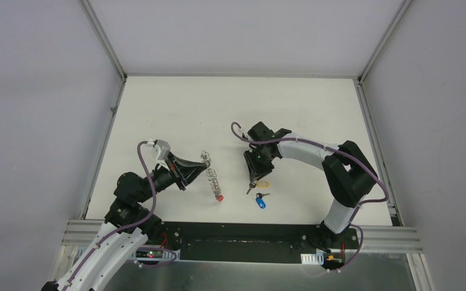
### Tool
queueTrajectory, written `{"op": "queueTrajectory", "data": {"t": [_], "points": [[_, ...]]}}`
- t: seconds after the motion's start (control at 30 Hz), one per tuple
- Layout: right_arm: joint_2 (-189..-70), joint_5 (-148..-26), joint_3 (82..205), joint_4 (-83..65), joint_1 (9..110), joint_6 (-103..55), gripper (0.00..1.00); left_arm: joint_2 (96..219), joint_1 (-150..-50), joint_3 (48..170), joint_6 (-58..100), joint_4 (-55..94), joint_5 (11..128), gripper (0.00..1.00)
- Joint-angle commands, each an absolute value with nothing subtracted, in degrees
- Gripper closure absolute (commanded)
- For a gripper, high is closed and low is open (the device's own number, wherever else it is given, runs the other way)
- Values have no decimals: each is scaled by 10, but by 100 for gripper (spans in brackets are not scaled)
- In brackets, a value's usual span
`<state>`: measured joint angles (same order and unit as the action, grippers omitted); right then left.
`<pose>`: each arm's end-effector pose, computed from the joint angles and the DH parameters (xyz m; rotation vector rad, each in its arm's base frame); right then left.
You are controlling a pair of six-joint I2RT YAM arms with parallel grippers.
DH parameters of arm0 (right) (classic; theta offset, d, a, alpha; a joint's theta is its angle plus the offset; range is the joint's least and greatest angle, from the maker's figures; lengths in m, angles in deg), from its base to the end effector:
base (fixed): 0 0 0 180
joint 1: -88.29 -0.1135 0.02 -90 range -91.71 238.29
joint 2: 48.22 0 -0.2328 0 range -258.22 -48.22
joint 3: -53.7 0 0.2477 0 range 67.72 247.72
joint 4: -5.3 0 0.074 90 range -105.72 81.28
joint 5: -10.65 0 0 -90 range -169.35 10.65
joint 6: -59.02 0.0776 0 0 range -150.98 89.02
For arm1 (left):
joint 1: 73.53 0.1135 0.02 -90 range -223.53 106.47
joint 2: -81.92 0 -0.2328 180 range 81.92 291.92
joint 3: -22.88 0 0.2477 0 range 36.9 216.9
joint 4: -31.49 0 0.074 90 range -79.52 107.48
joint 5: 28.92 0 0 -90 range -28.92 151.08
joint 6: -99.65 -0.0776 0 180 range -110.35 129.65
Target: Put the keys on the keyring
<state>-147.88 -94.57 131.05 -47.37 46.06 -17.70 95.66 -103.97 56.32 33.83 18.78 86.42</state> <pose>0.2283 0.2347 0.1052 -0.7974 2.8783 0.5364 0.1298 -0.1148 0.2698 0.4654 1.4865 -1.0843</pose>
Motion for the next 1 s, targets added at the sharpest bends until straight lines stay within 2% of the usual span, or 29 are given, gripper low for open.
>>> {"op": "queueTrajectory", "data": {"t": [0.0,0.27,0.53,0.97], "points": [[-1492,-936,1337,-463,460,-189,69,947,-1046,565,355,213,852,100],[-1515,-975,1329,-461,466,-194,69,946,-1046,563,358,212,851,100],[-1498,-1010,1310,-463,474,-189,81,946,-1046,562,359,211,852,100],[-1483,-1052,1297,-477,480,-210,80,946,-1046,564,359,210,851,100]]}}
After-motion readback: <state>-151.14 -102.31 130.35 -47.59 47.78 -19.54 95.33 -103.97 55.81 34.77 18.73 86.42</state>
